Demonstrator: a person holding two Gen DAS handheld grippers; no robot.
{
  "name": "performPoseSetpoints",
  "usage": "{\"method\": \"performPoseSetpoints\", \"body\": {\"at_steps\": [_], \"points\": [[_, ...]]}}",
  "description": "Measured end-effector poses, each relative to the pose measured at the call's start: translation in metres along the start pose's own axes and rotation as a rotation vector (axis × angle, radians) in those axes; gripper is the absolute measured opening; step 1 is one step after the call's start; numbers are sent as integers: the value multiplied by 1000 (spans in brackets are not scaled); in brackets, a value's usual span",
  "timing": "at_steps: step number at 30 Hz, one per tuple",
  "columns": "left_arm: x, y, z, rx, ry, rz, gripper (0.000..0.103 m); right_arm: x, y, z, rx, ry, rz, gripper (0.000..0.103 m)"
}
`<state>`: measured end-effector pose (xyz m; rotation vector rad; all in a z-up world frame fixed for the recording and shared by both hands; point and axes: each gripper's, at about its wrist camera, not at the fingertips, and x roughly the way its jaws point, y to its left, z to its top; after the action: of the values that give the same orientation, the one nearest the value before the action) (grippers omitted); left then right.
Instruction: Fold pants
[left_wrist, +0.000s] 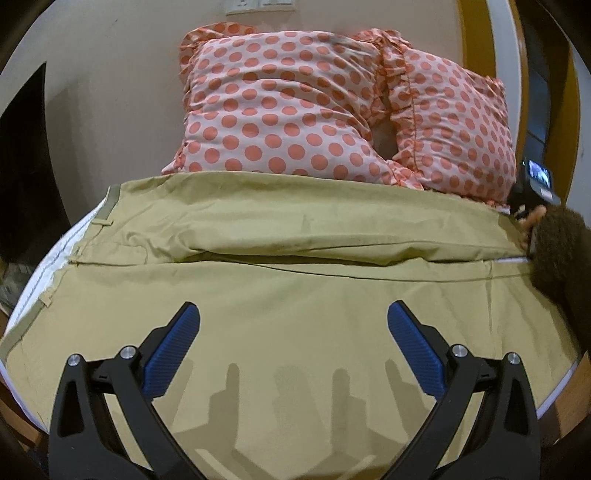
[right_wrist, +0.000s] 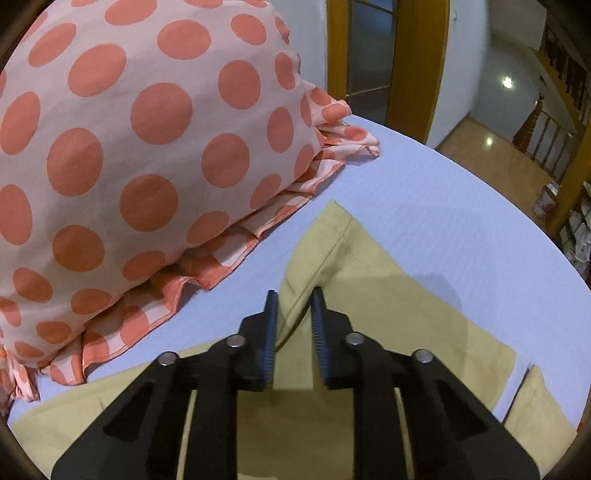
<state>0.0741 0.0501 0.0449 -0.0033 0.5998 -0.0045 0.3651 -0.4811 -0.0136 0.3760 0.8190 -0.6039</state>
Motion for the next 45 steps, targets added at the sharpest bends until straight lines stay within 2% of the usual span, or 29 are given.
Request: {"method": "performPoseSetpoints", "body": {"at_steps": [2,3,4,7,8,10,13,15,16,19,22,24,27,28,29,30,31,34,37,40,43,44,45], "points": [[-3,5,0,-23,-1,4,101,-5,-5,-1,46,6,70,9],[-5,8,1,-31,-4,8,101,-5,-16,-1,96,11,131,5],[-8,11,1,-38,-8,13,101,-2,-19,0,127,12,170,4],[-18,19,1,-61,-27,23,101,-25,-42,-8,221,-34,341,4],[-22,24,3,-71,-35,19,101,-40,-58,-13,246,-64,424,4],[-28,29,5,-89,-51,4,101,-64,-80,-25,275,-90,527,4],[-37,40,11,-118,-83,-32,101,-112,-137,-71,320,-114,672,4],[-40,46,16,-125,-99,-58,101,-148,-155,-113,347,-86,689,4],[-40,48,19,-127,-103,-66,101,-150,-170,-133,367,-46,690,4],[-37,57,36,-138,-119,-125,101,-133,-185,-161,398,88,671,4],[-29,66,57,-157,-135,-187,101,-131,-192,-180,424,145,668,12],[-20,71,68,-166,-118,-182,101,-129,-191,-182,436,155,675,24],[-2,80,77,-210,-65,-162,101,-130,-186,-178,428,139,676,32],[6,85,80,-232,-44,-166,101,-130,-184,-175,432,131,678,32],[13,90,82,-256,-23,-175,101,-128,-183,-173,435,120,687,30],[27,96,87,-294,14,-186,101,-125,-182,-171,433,110,702,7],[35,101,89,-311,34,-187,101,-124,-182,-170,433,110,722,3],[68,116,99,-382,113,-167,101,-128,-195,-168,485,55,838,3],[97,126,109,-451,170,-176,100,-141,-202,-165,469,5,872,3],[123,125,121,-420,197,-112,100,-146,-205,-166,468,-6,893,3],[157,127,129,-406,259,-45,91,-148,-205,-166,467,-10,901,3],[166,129,129,-420,277,-44,79,-149,-204,-165,468,-10,902,3],[179,135,128,-443,306,-48,55,-149,-203,-165,469,-10,903,3]]}}
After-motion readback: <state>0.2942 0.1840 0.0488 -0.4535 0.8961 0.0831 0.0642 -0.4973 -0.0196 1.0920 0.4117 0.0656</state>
